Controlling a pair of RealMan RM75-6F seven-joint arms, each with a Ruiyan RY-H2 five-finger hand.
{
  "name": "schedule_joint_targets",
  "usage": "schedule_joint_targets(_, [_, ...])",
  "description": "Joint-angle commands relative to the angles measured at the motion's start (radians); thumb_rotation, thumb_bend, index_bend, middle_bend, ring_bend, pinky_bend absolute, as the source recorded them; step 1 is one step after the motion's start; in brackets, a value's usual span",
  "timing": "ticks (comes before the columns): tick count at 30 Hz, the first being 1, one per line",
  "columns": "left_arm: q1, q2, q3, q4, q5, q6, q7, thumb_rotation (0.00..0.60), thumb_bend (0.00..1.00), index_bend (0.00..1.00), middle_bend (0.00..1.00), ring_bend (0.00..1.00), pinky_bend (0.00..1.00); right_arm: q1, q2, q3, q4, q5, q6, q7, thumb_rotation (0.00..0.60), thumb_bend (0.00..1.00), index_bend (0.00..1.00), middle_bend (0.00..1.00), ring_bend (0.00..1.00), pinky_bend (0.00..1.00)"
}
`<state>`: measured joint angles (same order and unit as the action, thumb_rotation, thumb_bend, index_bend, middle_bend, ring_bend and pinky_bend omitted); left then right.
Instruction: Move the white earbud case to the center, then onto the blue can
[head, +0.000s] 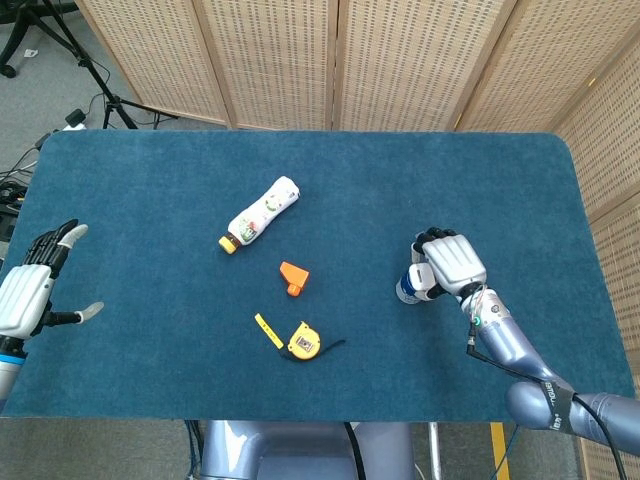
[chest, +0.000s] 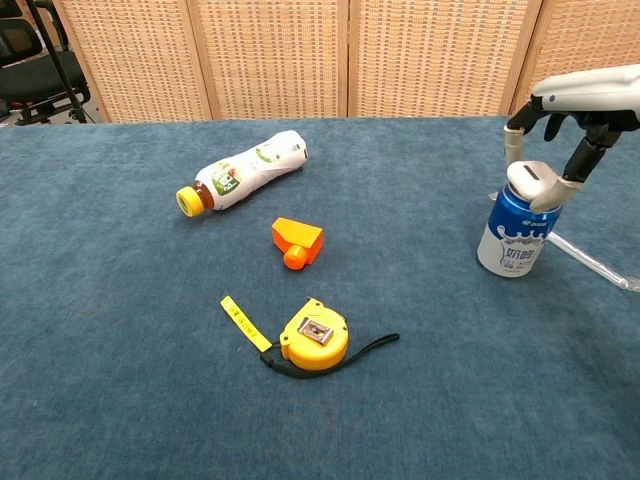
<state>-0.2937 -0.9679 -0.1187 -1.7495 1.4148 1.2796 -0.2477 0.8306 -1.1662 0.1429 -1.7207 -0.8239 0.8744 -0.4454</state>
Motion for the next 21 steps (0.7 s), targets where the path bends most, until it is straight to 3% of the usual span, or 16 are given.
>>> schedule_joint_targets(1, [0.000, 0.000, 0.000, 0.000, 0.000, 0.000, -0.001, 0.600, 0.16, 0.00, 0.00, 0.00, 0.00, 0.008, 0.007, -0.005, -0.011, 0.018, -0.008, -0.008, 0.600, 0.46, 0.48, 0.24, 0.14, 0.22])
schedule_joint_targets(21, [0.000, 0.001, 0.002, 0.003, 0.009, 0.002, -0.006, 0.600, 0.16, 0.00, 0.00, 0.00, 0.00, 0.031, 0.025, -0.018, -0.042, 0.053, -0.007, -0.015, 0.600, 0.41, 0.32, 0.20, 0.12, 0.22])
